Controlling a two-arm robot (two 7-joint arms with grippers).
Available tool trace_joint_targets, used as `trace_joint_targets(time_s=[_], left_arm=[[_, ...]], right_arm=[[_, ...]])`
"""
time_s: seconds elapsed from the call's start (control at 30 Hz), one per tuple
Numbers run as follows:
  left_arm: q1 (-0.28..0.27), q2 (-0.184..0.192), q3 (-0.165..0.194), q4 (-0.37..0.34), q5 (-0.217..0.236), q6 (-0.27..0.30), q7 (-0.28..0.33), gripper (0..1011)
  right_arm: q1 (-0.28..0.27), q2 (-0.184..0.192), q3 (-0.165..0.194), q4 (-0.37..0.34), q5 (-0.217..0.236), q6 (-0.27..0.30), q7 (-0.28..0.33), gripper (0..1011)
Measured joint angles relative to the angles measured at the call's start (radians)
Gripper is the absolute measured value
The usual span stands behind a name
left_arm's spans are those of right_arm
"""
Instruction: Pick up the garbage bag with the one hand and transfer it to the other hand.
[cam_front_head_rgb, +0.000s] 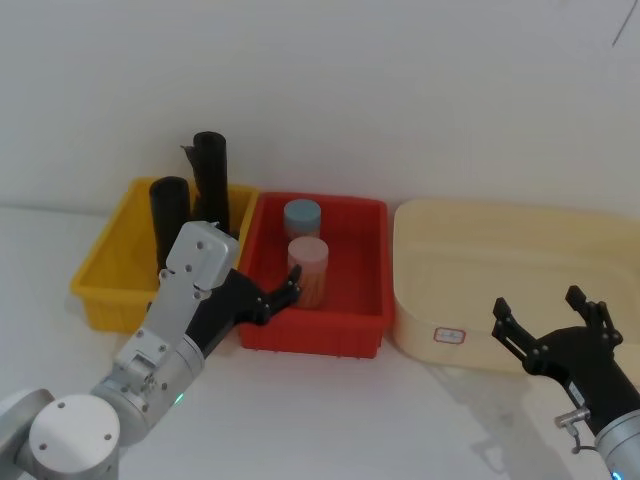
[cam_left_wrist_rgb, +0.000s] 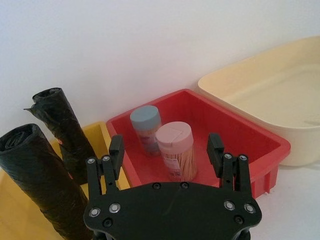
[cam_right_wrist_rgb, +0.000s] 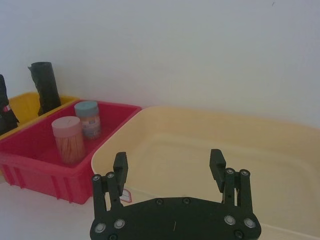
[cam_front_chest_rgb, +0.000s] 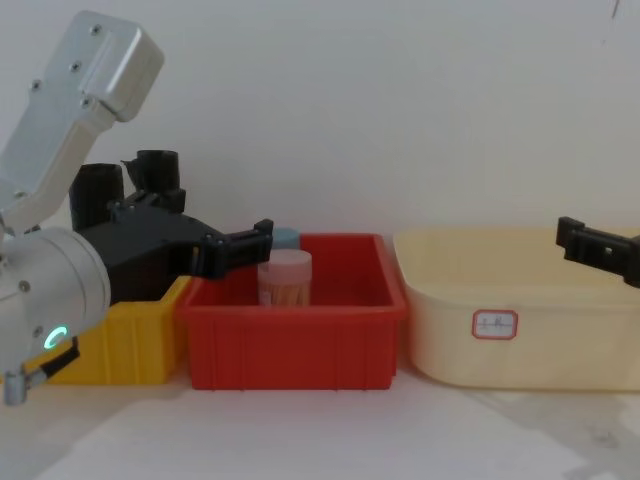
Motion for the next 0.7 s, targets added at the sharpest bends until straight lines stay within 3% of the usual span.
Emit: trace_joint_targets(time_s=[0.7], left_arm=[[0.000, 0.000, 0.000, 0.000, 0.000, 0.000, 0.000, 1001]], right_arm=[[0.000, 0.000, 0.000, 0.000, 0.000, 0.000, 0.000, 1000]])
